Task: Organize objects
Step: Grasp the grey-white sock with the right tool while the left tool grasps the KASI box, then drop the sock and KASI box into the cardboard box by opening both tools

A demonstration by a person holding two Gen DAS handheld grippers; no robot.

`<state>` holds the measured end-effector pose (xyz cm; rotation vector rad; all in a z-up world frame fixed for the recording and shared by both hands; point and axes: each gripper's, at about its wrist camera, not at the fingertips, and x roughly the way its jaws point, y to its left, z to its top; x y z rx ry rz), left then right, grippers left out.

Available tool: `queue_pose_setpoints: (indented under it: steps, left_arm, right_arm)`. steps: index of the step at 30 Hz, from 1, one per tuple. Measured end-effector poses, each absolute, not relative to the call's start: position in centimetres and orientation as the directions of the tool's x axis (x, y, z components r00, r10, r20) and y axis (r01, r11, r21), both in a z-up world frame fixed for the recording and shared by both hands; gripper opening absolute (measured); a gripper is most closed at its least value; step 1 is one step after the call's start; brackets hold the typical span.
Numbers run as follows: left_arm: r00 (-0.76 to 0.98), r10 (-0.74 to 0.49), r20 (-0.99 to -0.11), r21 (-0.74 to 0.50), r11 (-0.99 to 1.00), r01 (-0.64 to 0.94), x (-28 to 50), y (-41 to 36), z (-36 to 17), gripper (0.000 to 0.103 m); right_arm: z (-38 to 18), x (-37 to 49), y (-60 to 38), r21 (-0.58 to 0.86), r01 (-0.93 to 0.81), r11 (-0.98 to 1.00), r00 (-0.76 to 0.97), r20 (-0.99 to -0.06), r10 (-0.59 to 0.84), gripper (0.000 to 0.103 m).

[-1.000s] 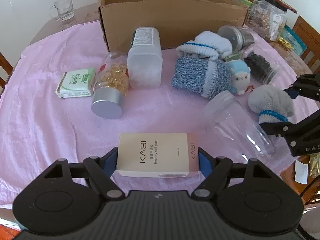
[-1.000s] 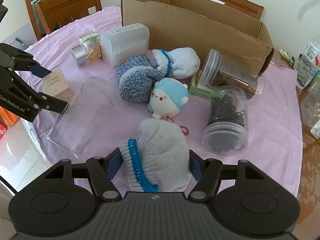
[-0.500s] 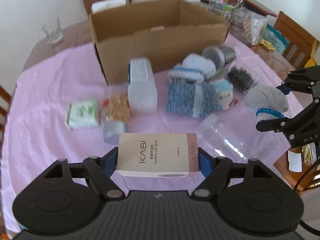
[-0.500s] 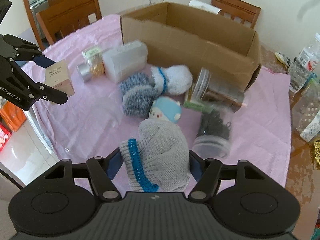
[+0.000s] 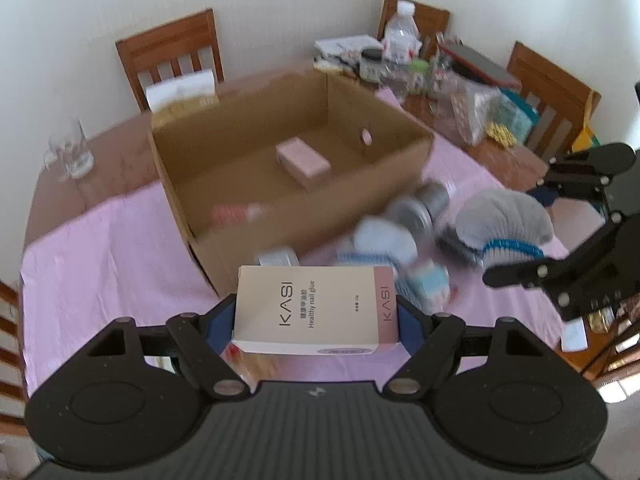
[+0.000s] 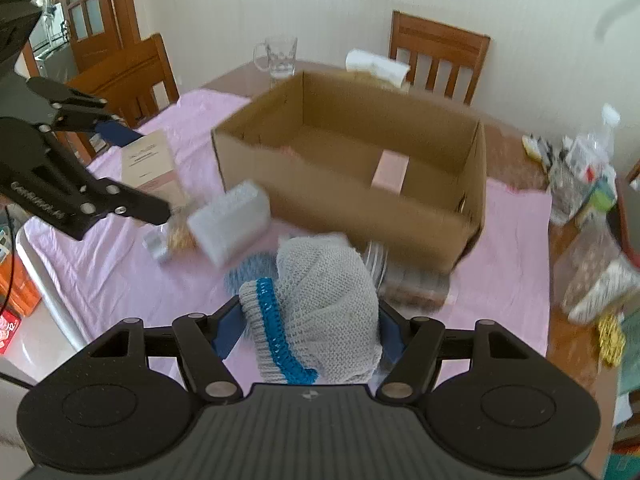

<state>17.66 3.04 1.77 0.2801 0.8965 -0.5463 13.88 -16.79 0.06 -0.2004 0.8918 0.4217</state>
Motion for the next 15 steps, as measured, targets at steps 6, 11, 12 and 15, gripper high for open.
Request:
queue_pose_setpoints:
  steps: [6, 11, 12, 15]
  left_arm:
    - [0.56, -0.296, -0.774, 0.034, 0.863, 0.504, 22.5, 2.3, 3.5, 0.079]
    - [0.598, -0.268, -0.755, 0.047, 0.888, 0.458, 27.1, 1.4, 4.5, 0.079]
    - [0.604, -0.262, -0.753, 0.049, 0.893, 0.448, 27.9, 1.2, 4.5, 0.079]
    - [0.613, -0.238, -0.754, 0.053, 0.907, 0.418, 30.6, 0.7, 4.2, 0.079]
  right_arm:
    - [2.5, 17.8, -17.0, -0.007, -0.481, 0.877, 0.588, -0.745, 0.316, 0.073]
    - [3.8, 21.8, -17.2, -0.028, -0.497, 0.867, 0.612, -0.72, 0.327, 0.073]
    - [3.9, 22.6, -17.2, -0.03, -0.501, 0.865, 0.614, -0.717, 0.33, 0.073]
    - [3.8, 24.8, -17.0, -0.05, -0.496, 0.867, 0.627, -0.712, 0.317, 0.073]
